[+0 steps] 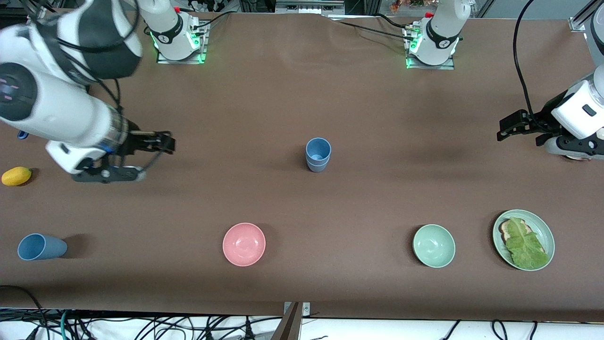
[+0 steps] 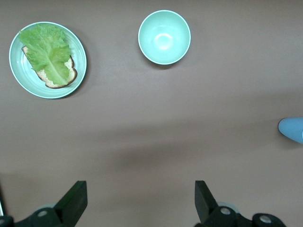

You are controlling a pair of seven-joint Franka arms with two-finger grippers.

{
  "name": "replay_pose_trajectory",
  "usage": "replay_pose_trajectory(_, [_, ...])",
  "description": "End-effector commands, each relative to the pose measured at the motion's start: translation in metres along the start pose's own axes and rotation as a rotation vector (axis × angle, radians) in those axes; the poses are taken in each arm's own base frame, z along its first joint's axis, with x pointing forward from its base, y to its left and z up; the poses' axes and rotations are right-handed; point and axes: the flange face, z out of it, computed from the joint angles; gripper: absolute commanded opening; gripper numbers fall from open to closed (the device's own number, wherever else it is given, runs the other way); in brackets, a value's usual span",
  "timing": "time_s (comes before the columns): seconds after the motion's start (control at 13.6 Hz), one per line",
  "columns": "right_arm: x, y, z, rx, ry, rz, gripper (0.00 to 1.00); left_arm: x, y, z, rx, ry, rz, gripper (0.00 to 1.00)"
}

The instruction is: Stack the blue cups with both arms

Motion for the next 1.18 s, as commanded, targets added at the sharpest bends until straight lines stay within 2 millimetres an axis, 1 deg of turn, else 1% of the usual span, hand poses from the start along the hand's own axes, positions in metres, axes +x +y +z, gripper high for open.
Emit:
replay_pose_trajectory(0.0, [-0.039, 0.027, -0.011, 0.013, -0.001, 0.004, 1.00, -0.003, -0.001, -0.004, -0.023, 0.013, 0.011, 1.00])
replay_pose_trajectory(0.15, [-0.068, 0.037, -0.009, 0.015, 0.030, 0.012, 1.00, -0.003, -0.001, -0.004, -0.023, 0.013, 0.012, 1.00])
replay_pose_trajectory(0.22, [-0.073, 0.041, -0.009, 0.017, 0.051, 0.016, 1.00, -0.003, -0.001, -0.004, -0.023, 0.013, 0.012, 1.00])
replay_pose_trajectory(0.29, [-0.070, 0.043, -0.012, 0.013, 0.065, 0.019, 1.00, -0.003, -0.001, -0.004, -0.023, 0.013, 0.012, 1.00])
replay_pose_trajectory(0.37, [-0.060, 0.061, -0.013, 0.026, 0.070, 0.050, 1.00, -0.003, -0.001, -0.004, -0.023, 0.011, 0.012, 1.00])
replay_pose_trajectory(0.44, [-0.054, 0.072, -0.017, 0.037, 0.082, 0.043, 1.00, -0.003, 0.000, -0.004, -0.025, 0.011, 0.012, 1.00])
replay_pose_trajectory(0.52, [-0.052, 0.073, -0.017, 0.038, 0.085, 0.008, 1.00, -0.003, -0.001, -0.004, -0.023, 0.010, 0.012, 1.00])
replay_pose_trajectory(0.74, [-0.054, 0.072, -0.022, 0.033, 0.090, 0.014, 1.00, -0.003, 0.001, -0.005, -0.022, 0.012, 0.014, 1.00])
replay_pose_trajectory(0.96, [-0.061, 0.074, -0.029, 0.034, 0.087, 0.019, 1.00, -0.003, 0.001, -0.005, -0.020, 0.012, 0.013, 1.00])
replay_pose_trajectory(1.11, [-0.063, 0.080, -0.028, 0.032, 0.081, 0.032, 1.00, -0.003, 0.001, -0.005, -0.020, 0.011, 0.013, 1.00])
